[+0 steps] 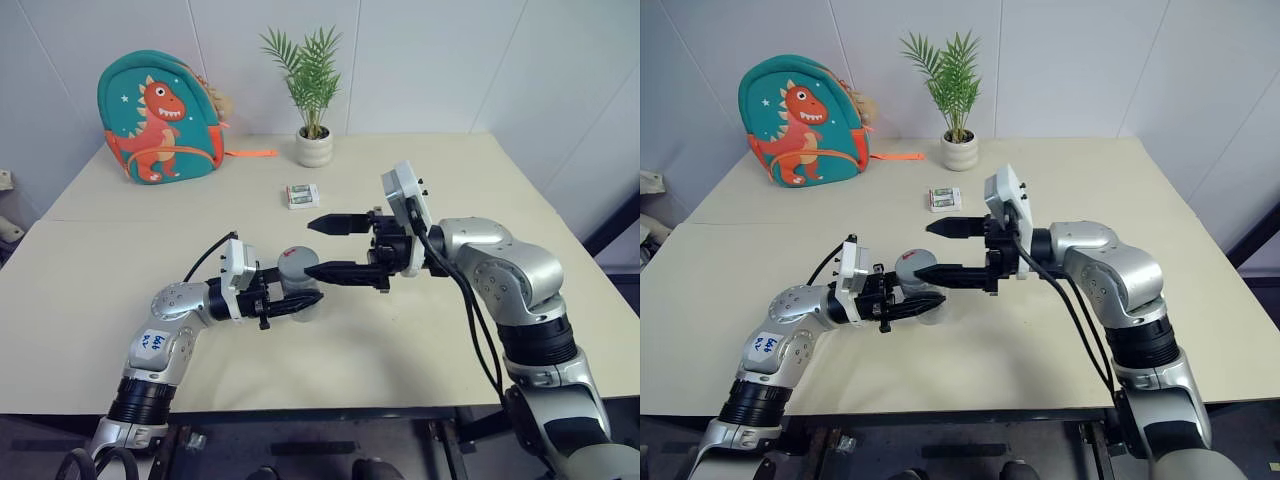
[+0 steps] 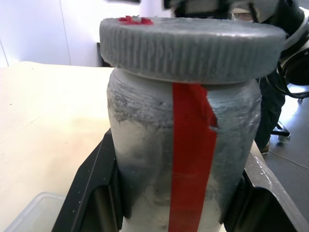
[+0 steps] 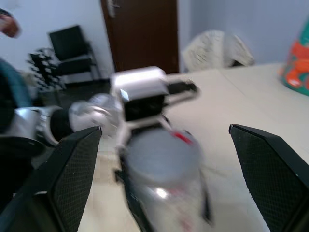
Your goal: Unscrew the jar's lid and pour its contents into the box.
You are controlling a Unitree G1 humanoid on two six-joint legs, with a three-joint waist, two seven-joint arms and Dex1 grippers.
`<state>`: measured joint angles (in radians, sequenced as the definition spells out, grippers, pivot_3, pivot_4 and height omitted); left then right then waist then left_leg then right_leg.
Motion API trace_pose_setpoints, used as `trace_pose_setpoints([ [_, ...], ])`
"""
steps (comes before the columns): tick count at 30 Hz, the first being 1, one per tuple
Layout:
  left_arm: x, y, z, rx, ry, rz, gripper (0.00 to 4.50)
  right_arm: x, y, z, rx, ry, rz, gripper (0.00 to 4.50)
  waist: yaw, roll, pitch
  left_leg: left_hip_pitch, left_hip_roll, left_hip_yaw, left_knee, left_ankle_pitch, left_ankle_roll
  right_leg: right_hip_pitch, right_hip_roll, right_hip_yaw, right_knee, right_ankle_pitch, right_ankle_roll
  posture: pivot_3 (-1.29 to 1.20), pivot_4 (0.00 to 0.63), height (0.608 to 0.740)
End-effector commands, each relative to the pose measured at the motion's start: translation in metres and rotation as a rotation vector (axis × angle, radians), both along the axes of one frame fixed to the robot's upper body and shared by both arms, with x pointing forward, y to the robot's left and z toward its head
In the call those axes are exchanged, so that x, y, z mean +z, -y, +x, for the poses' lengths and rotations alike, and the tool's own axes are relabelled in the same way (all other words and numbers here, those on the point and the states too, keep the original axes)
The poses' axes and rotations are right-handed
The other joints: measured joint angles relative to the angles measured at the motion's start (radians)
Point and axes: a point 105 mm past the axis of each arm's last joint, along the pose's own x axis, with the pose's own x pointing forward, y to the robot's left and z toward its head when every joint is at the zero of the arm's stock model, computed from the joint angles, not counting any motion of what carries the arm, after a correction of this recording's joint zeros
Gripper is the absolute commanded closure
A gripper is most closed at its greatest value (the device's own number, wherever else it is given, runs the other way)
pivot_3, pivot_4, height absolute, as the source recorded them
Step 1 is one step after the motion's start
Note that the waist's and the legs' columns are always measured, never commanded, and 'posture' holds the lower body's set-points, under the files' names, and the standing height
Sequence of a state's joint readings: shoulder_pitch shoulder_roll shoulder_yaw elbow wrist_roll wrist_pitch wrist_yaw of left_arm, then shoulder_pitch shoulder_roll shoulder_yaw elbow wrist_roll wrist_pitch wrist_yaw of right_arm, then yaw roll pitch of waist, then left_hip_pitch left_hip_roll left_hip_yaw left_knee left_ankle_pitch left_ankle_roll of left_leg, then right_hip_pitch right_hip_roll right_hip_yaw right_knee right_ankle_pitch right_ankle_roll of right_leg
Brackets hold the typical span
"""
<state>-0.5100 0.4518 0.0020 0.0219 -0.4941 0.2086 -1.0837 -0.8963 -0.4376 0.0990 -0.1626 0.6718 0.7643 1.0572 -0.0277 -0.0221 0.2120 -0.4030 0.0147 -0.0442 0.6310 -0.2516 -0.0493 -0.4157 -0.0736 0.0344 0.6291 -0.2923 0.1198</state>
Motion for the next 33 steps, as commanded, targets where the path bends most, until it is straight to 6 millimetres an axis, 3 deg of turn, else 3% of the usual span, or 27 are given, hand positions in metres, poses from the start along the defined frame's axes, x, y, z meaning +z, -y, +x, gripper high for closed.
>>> trace_pose_setpoints([
  [1,0.01,0.0,-0.003,-0.009,0.046,-0.018,2.52,0.002,-0.009,-0.008,0.02,0.026,-0.004,0.04,0.001,0.0,0.0,0.0,0.0,0.0,0.0,0.0,0.0,0.0,0.0,0.0,0.0,0.0,0.0,0.0,0.15,0.74],
  [16,0.01,0.002,-0.004,-0.011,0.047,-0.022,2.52,-0.004,-0.027,0.01,-0.054,0.081,-0.041,0.04,0.001,0.0,0.0,0.0,0.0,0.0,0.0,0.0,0.0,0.0,0.0,0.0,0.0,0.0,0.0,0.0,0.15,0.74],
  [33,0.01,0.001,-0.003,-0.006,0.049,-0.025,2.52,-0.004,-0.007,0.02,-0.097,0.09,-0.061,0.04,0.0,0.0,0.0,0.0,0.0,0.0,0.0,0.0,0.0,0.0,0.0,0.0,0.0,0.0,0.0,0.0,0.15,0.74],
])
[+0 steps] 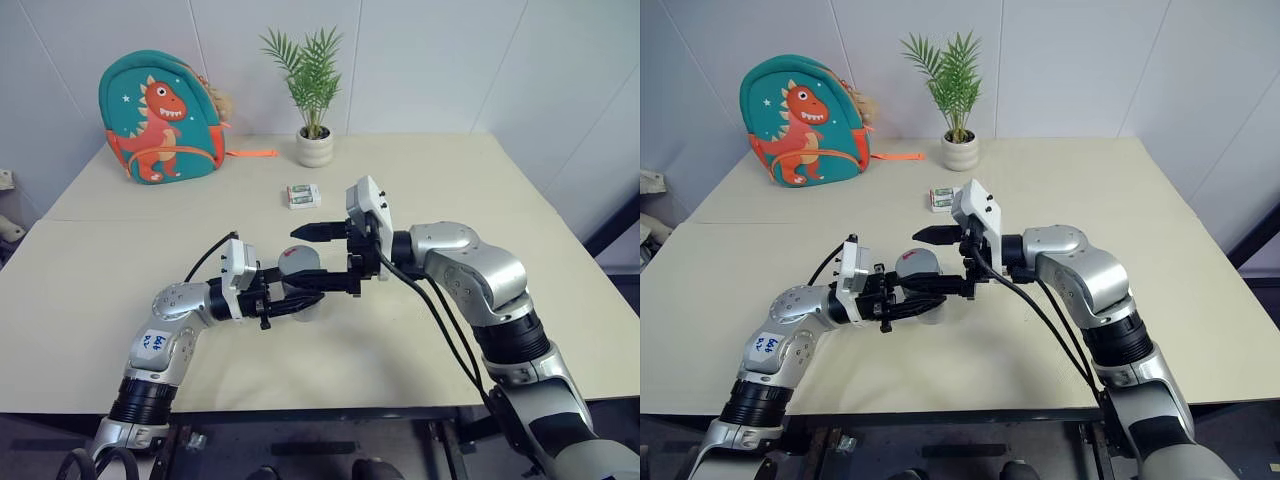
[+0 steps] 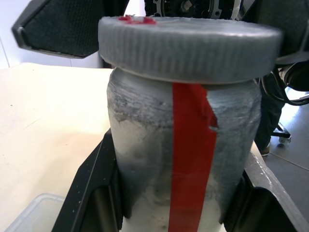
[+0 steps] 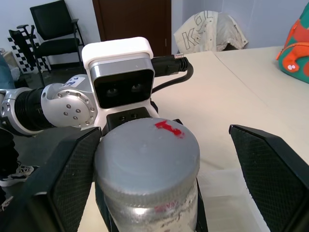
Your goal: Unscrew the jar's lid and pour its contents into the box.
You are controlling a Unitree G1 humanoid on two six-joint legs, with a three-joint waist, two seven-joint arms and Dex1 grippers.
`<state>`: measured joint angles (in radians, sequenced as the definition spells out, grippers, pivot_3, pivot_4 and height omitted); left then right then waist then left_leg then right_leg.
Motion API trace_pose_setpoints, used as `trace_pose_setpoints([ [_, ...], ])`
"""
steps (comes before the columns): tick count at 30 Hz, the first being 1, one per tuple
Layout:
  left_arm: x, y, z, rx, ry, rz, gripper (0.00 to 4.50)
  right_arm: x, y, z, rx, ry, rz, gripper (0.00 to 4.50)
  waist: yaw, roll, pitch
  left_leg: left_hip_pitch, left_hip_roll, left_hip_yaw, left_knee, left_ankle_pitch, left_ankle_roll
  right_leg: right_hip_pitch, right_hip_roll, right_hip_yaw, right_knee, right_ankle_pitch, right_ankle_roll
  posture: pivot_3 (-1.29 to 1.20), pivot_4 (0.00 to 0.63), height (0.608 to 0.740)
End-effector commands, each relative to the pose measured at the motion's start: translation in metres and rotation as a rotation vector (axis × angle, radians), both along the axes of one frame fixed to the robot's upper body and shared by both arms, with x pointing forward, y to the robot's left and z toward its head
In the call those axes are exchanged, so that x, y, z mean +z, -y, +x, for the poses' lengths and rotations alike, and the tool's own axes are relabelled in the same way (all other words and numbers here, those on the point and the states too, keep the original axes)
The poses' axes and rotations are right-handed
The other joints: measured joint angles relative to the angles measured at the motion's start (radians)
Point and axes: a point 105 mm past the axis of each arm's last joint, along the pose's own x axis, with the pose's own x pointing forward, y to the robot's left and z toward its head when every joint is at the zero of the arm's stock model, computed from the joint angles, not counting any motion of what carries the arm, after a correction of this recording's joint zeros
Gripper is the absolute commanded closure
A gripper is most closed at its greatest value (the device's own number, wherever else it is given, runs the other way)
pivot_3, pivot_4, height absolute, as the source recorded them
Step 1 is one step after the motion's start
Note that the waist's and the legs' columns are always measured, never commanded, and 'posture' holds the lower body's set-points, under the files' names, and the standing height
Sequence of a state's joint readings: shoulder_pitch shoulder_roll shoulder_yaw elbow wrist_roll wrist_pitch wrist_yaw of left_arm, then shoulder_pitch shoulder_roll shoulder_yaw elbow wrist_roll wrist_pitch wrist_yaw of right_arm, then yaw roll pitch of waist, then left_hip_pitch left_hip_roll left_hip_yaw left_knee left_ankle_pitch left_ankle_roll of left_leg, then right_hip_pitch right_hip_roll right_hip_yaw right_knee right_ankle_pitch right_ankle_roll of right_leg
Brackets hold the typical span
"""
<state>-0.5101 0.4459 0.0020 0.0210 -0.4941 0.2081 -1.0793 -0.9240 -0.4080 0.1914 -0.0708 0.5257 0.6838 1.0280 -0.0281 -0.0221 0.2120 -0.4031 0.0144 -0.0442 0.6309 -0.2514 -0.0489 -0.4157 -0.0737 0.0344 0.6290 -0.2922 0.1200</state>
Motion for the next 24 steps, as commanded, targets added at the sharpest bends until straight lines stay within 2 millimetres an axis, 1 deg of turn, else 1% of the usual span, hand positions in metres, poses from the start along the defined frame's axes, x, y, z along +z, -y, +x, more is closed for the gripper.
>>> trace_pose_setpoints([
  [1,0.01,0.0,-0.003,-0.007,0.049,-0.019,2.52,0.013,0.007,-0.001,-0.003,0.053,0.023,0.04,0.0,0.0,0.0,0.0,0.0,0.0,0.0,0.0,0.0,0.0,0.0,0.0,0.0,0.0,0.0,0.0,0.15,0.74],
  [9,0.01,0.0,-0.003,-0.006,0.048,-0.019,2.52,0.013,0.011,-0.001,0.004,0.044,0.023,0.04,0.0,0.0,0.0,0.0,0.0,0.0,0.0,0.0,0.0,0.0,0.0,0.0,0.0,0.0,0.0,0.0,0.15,0.74],
  [24,0.01,-0.001,-0.003,-0.005,0.053,-0.015,2.52,0.006,0.018,0.001,0.01,0.021,0.003,0.04,0.001,0.0,0.0,0.0,0.0,0.0,0.0,0.0,0.0,0.0,0.0,0.0,0.0,0.0,0.0,0.0,0.15,0.74],
])
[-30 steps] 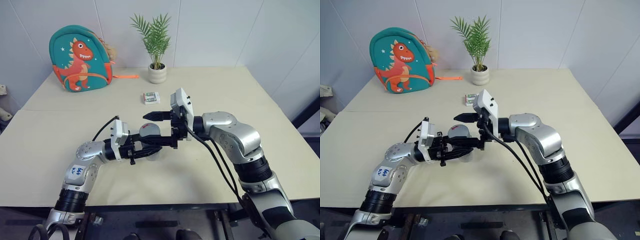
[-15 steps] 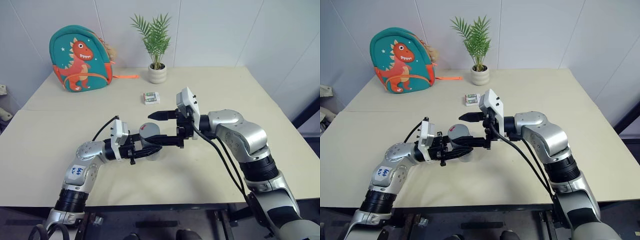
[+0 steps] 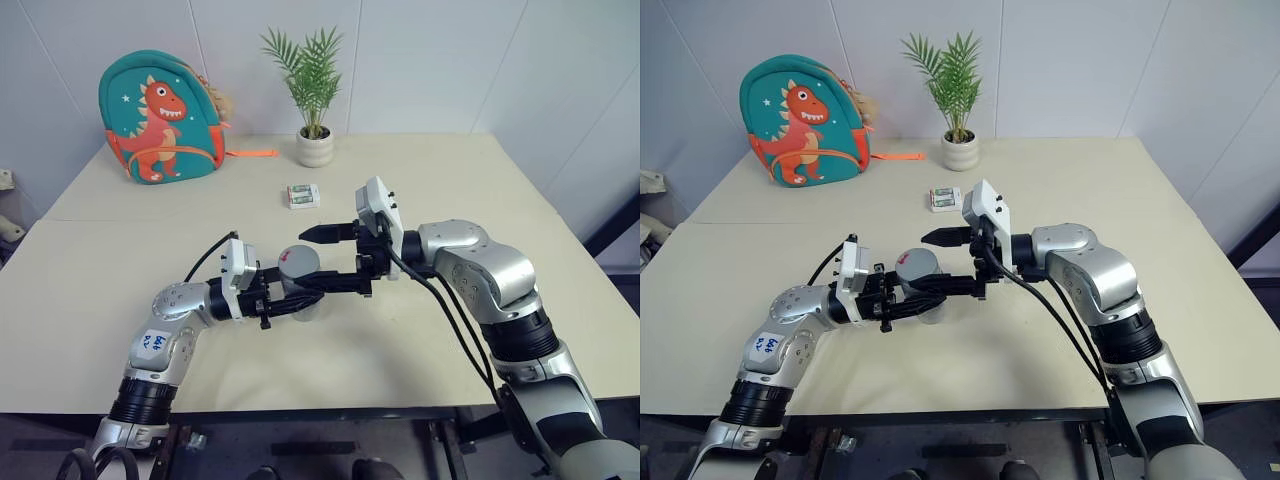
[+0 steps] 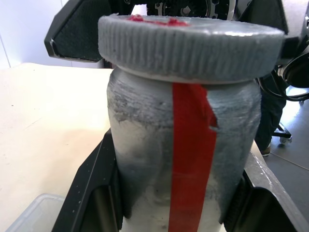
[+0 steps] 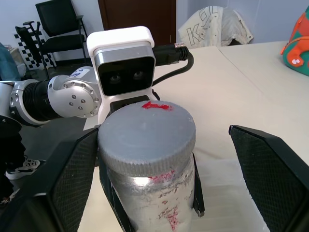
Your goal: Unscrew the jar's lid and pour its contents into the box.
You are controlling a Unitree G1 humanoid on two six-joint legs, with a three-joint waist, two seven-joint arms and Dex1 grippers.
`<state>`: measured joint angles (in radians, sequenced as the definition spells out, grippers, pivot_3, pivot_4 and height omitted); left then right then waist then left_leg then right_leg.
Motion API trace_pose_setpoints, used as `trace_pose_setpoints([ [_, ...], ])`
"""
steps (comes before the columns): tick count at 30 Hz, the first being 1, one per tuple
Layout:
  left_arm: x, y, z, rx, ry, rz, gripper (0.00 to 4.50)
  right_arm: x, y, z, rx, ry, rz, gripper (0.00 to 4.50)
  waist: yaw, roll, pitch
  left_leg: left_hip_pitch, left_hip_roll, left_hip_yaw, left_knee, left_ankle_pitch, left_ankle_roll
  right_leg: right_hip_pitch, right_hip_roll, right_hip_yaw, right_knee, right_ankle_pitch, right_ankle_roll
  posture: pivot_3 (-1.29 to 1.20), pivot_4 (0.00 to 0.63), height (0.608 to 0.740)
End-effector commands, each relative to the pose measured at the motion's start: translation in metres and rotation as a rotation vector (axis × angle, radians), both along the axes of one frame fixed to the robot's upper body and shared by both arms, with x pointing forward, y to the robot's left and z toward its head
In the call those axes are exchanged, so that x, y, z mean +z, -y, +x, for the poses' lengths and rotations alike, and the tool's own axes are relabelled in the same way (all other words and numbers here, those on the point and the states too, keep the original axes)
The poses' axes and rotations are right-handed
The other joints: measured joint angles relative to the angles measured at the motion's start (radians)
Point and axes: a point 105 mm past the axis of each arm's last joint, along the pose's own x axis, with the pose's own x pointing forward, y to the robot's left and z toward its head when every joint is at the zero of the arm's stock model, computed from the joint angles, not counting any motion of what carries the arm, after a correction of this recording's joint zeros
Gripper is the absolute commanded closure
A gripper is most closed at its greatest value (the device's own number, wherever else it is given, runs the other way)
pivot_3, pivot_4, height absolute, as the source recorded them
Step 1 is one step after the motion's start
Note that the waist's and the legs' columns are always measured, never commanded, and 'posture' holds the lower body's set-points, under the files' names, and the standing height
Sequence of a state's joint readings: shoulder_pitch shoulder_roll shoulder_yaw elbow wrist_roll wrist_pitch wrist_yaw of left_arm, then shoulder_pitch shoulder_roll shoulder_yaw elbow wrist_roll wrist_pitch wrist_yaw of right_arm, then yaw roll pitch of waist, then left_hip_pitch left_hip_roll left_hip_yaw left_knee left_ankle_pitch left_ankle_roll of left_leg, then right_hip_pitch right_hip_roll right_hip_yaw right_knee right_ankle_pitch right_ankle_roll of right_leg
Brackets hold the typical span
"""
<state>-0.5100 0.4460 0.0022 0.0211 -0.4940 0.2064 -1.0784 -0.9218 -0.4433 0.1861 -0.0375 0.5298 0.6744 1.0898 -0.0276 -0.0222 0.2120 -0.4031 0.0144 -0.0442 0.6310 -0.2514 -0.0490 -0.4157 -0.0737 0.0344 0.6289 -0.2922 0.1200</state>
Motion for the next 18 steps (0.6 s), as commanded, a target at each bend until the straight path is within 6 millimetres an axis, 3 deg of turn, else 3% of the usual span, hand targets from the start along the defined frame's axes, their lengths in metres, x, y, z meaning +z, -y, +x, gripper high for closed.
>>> trace_pose_setpoints([
  [1,0.01,-0.001,-0.003,-0.007,0.052,-0.014,2.52,0.011,0.008,0.0,-0.009,0.043,0.026,0.04,0.0,0.0,0.0,0.0,0.0,0.0,0.0,0.0,0.0,0.0,0.0,0.0,0.0,0.0,0.0,0.0,0.15,0.74],
  [18,0.011,0.0,-0.003,-0.009,0.051,-0.015,2.52,0.016,-0.006,-0.012,0.067,0.017,0.068,0.04,0.0,0.0,0.0,0.0,0.0,0.0,0.0,0.0,0.0,0.0,0.0,0.0,0.0,0.0,0.0,0.0,0.15,0.74],
])
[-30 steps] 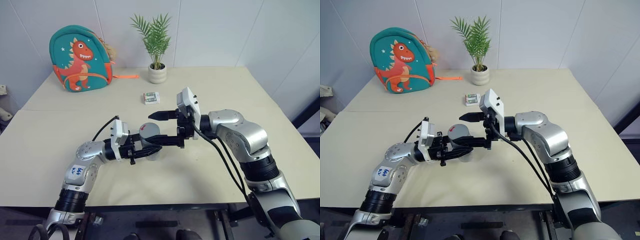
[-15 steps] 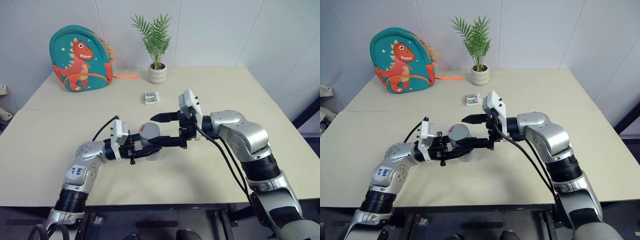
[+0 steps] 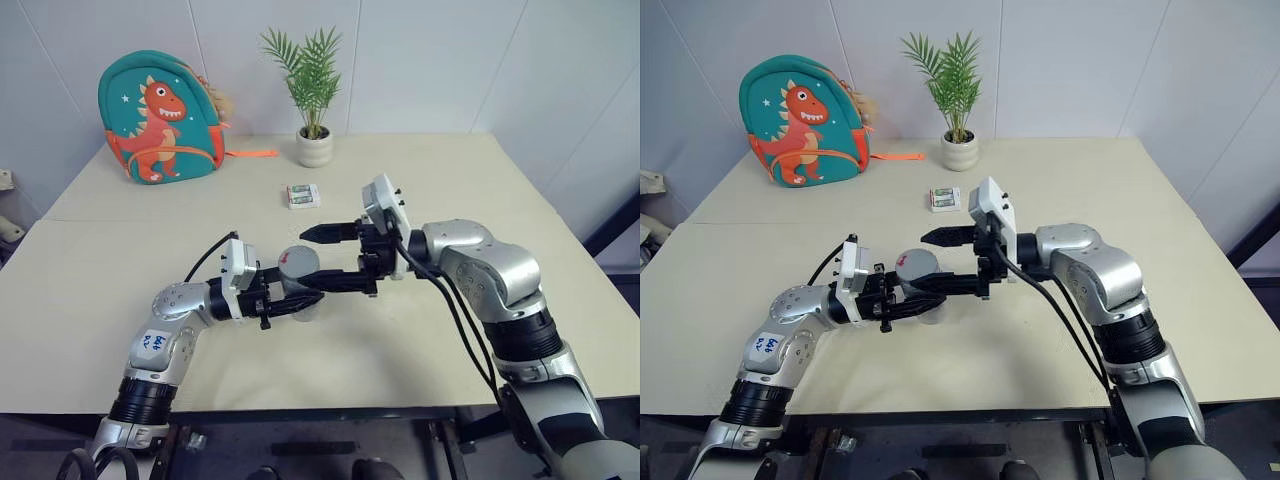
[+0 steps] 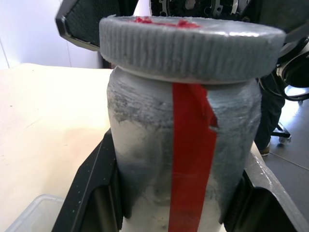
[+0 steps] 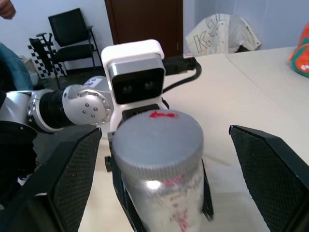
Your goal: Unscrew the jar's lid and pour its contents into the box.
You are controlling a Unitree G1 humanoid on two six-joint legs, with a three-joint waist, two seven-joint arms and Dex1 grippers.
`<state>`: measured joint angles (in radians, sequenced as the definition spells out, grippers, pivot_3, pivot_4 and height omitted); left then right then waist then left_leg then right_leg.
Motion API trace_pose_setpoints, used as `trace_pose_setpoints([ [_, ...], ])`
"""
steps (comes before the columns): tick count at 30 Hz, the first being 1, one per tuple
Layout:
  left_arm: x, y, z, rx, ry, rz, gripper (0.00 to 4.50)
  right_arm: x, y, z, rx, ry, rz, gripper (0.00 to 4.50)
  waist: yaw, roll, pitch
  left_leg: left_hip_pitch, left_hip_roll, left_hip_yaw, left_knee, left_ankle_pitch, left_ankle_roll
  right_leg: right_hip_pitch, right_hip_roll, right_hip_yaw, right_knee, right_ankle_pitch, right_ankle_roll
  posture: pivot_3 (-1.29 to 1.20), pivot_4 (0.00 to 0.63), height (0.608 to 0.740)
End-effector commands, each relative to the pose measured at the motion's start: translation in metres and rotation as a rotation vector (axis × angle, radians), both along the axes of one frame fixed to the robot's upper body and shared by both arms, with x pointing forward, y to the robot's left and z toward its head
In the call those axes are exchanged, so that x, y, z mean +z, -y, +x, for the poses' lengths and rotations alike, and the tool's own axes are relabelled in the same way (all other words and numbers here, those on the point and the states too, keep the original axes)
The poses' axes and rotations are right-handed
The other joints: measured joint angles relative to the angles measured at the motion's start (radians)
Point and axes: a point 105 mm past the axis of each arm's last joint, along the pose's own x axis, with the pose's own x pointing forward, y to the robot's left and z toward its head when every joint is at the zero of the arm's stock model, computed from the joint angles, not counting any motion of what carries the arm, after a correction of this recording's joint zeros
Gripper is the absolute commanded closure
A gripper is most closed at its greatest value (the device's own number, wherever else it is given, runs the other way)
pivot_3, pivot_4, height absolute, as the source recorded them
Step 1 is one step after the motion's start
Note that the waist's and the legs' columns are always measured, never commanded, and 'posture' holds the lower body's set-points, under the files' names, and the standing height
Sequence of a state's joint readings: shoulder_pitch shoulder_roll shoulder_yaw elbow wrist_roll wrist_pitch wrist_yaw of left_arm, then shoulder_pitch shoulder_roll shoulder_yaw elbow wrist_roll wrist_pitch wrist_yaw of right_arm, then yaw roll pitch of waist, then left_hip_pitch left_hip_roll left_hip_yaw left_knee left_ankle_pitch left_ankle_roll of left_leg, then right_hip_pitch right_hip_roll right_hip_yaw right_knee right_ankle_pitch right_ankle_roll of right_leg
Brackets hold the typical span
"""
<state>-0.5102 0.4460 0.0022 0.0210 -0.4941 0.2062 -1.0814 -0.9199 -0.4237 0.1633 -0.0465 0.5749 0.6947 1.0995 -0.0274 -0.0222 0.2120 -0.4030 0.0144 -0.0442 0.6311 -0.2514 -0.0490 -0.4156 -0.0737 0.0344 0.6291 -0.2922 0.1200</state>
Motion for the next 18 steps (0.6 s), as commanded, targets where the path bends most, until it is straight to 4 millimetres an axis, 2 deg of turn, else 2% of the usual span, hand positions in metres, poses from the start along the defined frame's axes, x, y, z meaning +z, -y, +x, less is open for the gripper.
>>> trace_pose_setpoints([
  [1,0.0112,-0.0005,-0.0028,-0.006,0.05,-0.016,2.52,0.0099,-0.0048,-0.0052,0.022,0.043,0.022,0.04,0.0,0.0,0.0,0.0,0.0,0.0,0.0,0.0,0.0,0.0,0.0,0.0,0.0,0.0,0.0,0.0,0.15,0.74],
  [13,0.0107,-0.0007,-0.0027,0.001,0.05,-0.018,2.52,0.0064,-0.0111,-0.0021,0.016,0.033,0.015,0.04,0.0,0.0,0.0,0.0,0.0,0.0,0.0,0.0,0.0,0.0,0.0,0.0,0.0,0.0,0.0,0.0,0.15,0.74],
  [17,0.0111,-0.0004,-0.0019,0.002,0.053,-0.019,2.52,0.0075,-0.0121,-0.0012,0.013,0.039,0.02,0.95,0.0,0.0,0.0,0.0,0.0,0.0,0.0,0.0,0.0,0.0,0.0,0.0,0.0,0.0,0.0,0.0,0.15,0.74],
  [18,0.0112,-0.0004,-0.0017,0.002,0.053,-0.019,2.52,0.008,-0.0124,-0.0017,0.015,0.04,0.022,1.37,-0.001,0.0,0.0,0.0,0.0,0.0,0.0,0.0,0.0,0.0,0.0,0.0,0.0,0.0,0.0,0.0,0.15,0.74],
])
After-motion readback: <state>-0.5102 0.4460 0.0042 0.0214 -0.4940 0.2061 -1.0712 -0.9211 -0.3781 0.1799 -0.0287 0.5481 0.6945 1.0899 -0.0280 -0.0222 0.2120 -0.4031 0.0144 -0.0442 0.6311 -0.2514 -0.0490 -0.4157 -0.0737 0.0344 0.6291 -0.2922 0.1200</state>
